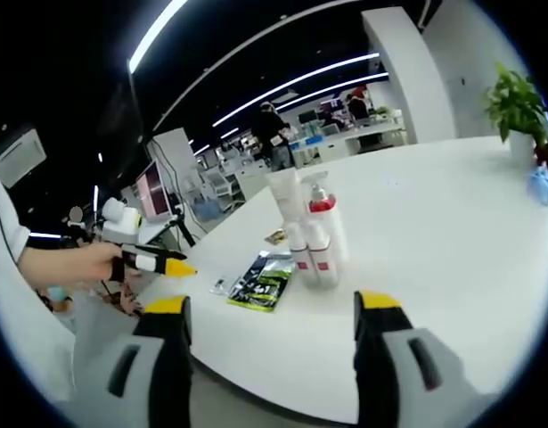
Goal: Arrange the skincare products in the storage area until every visible bottle or jar stands upright without overlapping.
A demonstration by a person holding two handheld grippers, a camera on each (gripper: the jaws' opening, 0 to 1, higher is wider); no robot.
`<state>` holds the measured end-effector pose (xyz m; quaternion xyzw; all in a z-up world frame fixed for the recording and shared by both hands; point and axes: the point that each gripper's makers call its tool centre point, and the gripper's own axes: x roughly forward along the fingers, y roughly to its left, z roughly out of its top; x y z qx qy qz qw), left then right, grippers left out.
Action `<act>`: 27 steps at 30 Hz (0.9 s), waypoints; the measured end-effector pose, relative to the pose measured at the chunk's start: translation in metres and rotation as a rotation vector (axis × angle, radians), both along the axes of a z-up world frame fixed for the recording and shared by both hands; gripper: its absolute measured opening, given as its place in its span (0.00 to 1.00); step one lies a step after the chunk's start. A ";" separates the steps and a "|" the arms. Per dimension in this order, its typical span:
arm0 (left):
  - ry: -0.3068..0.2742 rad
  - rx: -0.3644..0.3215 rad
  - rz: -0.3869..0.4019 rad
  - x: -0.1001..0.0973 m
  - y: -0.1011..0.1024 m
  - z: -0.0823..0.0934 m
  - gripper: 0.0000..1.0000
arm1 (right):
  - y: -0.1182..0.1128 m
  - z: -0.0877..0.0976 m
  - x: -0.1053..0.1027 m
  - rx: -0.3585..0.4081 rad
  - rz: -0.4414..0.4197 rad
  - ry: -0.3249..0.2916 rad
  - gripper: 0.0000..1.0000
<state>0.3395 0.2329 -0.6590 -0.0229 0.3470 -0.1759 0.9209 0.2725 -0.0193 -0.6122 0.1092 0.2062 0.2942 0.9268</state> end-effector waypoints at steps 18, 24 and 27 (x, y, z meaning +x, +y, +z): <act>0.036 0.047 -0.059 0.048 -0.008 -0.014 0.88 | -0.002 -0.004 0.004 -0.008 -0.013 0.020 0.75; 0.046 0.067 -0.087 0.070 -0.011 -0.019 0.88 | -0.003 -0.007 0.005 -0.010 -0.017 0.038 0.75; 0.057 0.083 -0.113 0.081 -0.014 -0.025 0.87 | -0.004 -0.009 0.005 -0.014 -0.018 0.047 0.75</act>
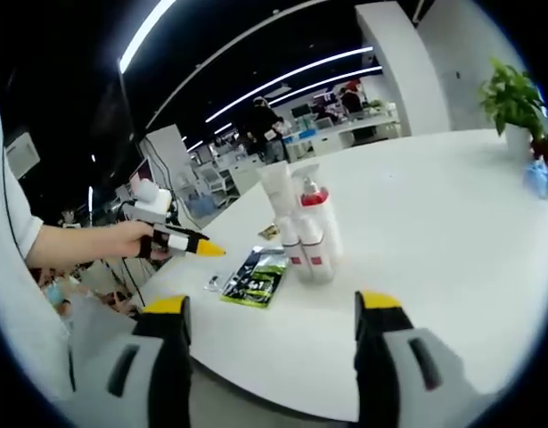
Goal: Arrange the skincare products in the storage area until every visible bottle or jar stands upright without overlapping.
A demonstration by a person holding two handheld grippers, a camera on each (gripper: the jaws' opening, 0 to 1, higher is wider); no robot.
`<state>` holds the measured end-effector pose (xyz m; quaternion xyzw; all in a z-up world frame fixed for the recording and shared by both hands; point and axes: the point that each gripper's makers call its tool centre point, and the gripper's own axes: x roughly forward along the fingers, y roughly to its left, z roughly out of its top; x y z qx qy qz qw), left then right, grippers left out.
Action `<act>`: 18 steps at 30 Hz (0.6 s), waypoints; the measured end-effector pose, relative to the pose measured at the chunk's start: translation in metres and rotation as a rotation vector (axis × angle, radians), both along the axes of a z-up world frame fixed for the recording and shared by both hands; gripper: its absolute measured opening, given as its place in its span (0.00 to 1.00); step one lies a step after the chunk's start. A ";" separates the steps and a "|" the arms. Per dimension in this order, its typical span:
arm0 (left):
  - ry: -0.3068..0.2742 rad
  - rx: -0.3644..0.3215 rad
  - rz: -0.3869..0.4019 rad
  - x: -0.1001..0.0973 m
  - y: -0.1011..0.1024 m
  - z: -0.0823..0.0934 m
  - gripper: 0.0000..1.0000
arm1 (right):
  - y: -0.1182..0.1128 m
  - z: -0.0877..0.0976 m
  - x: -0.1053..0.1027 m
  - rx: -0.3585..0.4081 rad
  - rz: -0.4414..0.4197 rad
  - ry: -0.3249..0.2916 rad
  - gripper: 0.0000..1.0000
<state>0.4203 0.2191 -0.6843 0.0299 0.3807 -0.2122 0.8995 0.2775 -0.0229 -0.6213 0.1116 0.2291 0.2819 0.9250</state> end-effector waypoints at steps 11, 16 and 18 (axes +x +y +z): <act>0.048 0.027 -0.033 0.035 -0.002 -0.022 0.87 | -0.003 -0.006 0.001 -0.016 -0.014 0.029 0.75; 0.072 0.049 -0.047 0.058 -0.006 -0.032 0.86 | -0.004 -0.007 0.002 -0.017 -0.021 0.037 0.75; 0.081 0.058 -0.054 0.068 -0.008 -0.035 0.85 | -0.005 -0.008 0.002 -0.016 -0.025 0.043 0.75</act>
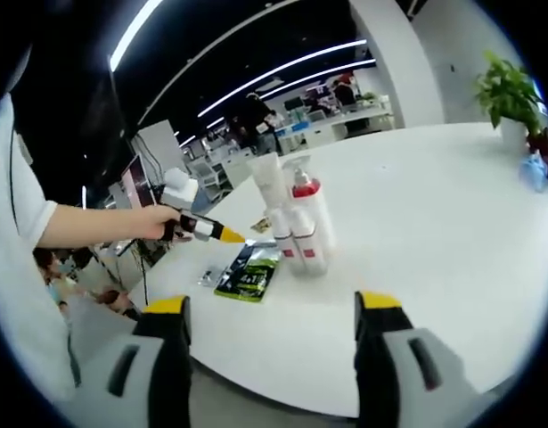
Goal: Arrange the skincare products in the storage area until every visible bottle or jar stands upright without overlapping.
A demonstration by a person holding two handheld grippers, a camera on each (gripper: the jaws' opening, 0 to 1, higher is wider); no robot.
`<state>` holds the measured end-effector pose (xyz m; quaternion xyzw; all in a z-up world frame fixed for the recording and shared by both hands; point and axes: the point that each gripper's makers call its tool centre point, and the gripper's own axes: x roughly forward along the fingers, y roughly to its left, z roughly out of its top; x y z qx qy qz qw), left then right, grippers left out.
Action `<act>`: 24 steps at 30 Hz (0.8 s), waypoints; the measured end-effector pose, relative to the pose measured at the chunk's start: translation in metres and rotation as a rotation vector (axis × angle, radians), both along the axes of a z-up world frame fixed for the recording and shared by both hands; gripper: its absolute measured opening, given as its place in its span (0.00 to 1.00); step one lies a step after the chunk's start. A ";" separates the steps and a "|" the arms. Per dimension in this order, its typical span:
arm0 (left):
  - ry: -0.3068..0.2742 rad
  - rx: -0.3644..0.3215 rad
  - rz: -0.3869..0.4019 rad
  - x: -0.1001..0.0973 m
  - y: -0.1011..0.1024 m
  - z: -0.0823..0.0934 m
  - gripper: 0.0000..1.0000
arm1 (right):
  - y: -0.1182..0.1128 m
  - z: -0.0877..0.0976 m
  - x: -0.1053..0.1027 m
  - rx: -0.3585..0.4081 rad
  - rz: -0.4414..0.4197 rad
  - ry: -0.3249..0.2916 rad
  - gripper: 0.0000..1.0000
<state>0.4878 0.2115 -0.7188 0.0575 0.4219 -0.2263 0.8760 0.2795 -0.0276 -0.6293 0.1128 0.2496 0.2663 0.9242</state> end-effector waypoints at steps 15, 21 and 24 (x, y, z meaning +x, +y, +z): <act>0.114 0.075 -0.049 0.054 -0.003 -0.029 0.76 | -0.003 -0.005 0.001 -0.022 -0.016 0.023 0.75; 0.126 0.090 -0.049 0.067 -0.006 -0.035 0.72 | -0.003 -0.007 0.001 -0.028 -0.012 0.032 0.75; 0.126 0.094 -0.045 0.072 -0.008 -0.034 0.70 | -0.002 -0.008 0.000 -0.030 -0.010 0.035 0.74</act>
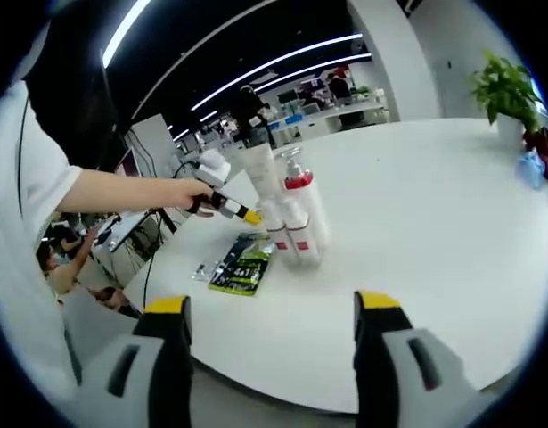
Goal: Arrange the skincare products in the storage area until every visible bottle or jar stands upright without overlapping.
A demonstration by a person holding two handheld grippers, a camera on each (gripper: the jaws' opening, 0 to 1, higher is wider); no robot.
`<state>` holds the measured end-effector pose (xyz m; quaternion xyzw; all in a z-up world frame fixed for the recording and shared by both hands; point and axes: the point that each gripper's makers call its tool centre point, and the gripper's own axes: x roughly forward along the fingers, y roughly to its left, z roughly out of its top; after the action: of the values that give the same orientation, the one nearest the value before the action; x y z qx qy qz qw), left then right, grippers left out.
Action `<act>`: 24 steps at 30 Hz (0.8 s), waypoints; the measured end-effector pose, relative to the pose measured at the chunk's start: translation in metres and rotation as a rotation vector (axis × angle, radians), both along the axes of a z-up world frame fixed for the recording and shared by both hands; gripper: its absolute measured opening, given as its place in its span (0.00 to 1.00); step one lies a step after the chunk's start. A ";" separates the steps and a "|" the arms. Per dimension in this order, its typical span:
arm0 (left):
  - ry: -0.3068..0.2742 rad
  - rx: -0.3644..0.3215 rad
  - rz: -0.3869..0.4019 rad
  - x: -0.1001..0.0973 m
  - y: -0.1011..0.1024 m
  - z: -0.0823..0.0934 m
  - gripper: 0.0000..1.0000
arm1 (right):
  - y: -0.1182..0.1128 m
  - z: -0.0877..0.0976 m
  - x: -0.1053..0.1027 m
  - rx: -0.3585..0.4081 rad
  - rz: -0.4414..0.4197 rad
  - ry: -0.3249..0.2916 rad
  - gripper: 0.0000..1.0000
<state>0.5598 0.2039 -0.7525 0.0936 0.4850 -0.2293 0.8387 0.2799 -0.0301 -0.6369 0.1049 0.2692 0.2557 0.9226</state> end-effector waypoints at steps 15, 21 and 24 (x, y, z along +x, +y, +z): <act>-0.021 0.052 -0.113 0.002 -0.006 0.002 0.39 | -0.002 0.000 0.001 -0.003 -0.010 -0.002 0.74; -0.030 0.042 -0.113 0.001 -0.007 0.001 0.37 | -0.002 0.000 0.001 -0.006 -0.011 -0.005 0.74; -0.024 0.044 -0.126 0.000 -0.007 0.001 0.37 | -0.002 0.001 0.001 -0.007 -0.012 -0.006 0.74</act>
<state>0.5600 0.1971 -0.7515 0.1448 0.4729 -0.2697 0.8262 0.2810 -0.0320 -0.6362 0.1025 0.2664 0.2498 0.9253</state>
